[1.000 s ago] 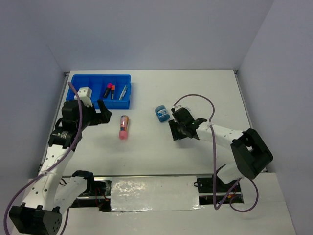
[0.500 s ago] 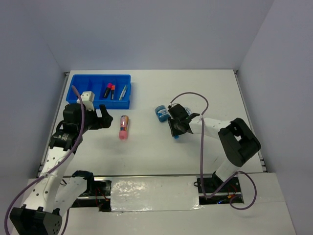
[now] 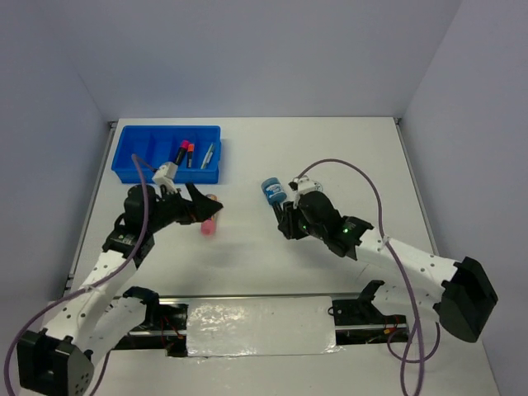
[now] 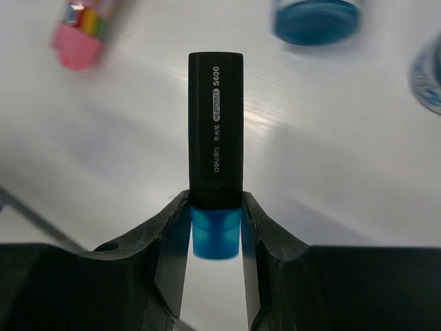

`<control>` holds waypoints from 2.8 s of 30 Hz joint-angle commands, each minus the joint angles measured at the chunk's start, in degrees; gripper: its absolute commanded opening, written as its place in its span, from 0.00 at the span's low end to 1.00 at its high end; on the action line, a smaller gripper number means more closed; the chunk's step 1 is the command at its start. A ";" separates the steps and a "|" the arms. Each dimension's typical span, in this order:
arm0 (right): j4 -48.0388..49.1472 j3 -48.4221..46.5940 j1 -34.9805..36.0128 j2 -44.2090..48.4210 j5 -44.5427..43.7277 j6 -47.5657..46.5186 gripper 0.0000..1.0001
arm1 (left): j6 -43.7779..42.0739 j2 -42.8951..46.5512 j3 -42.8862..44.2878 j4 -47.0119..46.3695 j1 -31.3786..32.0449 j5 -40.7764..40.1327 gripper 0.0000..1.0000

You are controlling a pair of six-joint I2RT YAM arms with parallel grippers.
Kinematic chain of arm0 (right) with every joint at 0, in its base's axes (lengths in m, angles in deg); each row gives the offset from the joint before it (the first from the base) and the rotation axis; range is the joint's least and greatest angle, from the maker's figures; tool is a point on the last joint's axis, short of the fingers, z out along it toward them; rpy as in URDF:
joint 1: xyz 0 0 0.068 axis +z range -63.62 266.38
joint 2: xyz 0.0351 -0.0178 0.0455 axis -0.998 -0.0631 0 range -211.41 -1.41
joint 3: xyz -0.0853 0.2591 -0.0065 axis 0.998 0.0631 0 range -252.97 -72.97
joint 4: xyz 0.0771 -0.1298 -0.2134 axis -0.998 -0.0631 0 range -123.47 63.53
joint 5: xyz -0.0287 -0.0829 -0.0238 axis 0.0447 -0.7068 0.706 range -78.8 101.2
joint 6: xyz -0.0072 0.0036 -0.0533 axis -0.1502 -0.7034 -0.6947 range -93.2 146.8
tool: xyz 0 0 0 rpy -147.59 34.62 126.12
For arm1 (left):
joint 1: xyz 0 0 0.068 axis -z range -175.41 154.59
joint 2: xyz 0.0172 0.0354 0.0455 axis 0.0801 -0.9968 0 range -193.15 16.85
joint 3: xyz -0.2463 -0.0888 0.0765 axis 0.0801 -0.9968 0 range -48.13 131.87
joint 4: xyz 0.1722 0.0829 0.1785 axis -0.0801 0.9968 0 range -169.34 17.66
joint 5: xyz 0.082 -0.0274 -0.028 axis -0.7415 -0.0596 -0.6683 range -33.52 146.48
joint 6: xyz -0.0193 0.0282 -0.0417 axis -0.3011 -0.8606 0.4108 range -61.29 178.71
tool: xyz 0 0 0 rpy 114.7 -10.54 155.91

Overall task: Sort the stationery into containers
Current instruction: Pick up the pen from the center of the board, then place the pen in the storage box, then pick up the stationery from the center of the board.

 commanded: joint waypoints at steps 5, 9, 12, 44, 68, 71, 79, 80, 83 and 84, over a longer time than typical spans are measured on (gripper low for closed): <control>2.60 -6.36 12.70 5.42 -6.57 4.69 0.19 | 16.72 -8.39 3.32 -23.22 20.56 -3.94 0.99; 3.47 -7.78 15.70 7.00 -8.43 5.23 0.19 | 17.43 -12.27 5.53 -25.60 23.66 -5.70 0.99; 4.70 -8.83 18.25 7.88 -8.96 5.14 0.19 | 16.38 -14.73 8.17 -21.31 26.12 -9.39 0.98; -10.56 2.68 18.96 36.60 -16.17 5.58 1.00 | -35.64 -72.35 77.56 17.28 -4.10 -30.67 0.00; -5.05 6.81 19.05 34.35 -11.42 5.14 1.00 | -26.79 -66.70 72.15 7.61 -9.38 -20.13 0.99; -4.87 6.55 19.05 29.26 -15.62 6.89 1.00 | -23.01 -62.13 75.56 11.29 -9.30 -18.63 0.99; 1.27 7.34 19.05 17.93 -21.97 13.39 1.00 | -15.09 -49.83 78.42 29.32 -9.21 -19.68 0.99; 2.50 6.99 19.05 16.60 -21.53 14.18 1.00 | -14.74 -44.06 70.48 27.68 -9.21 -17.94 0.99; 2.07 5.06 19.04 12.21 -21.71 17.44 1.00 | -12.81 -31.49 49.76 21.62 -8.77 -14.07 0.99; 2.94 4.97 19.05 11.50 -19.88 17.36 1.00 | -11.67 -29.00 45.66 20.03 -8.16 -13.19 0.99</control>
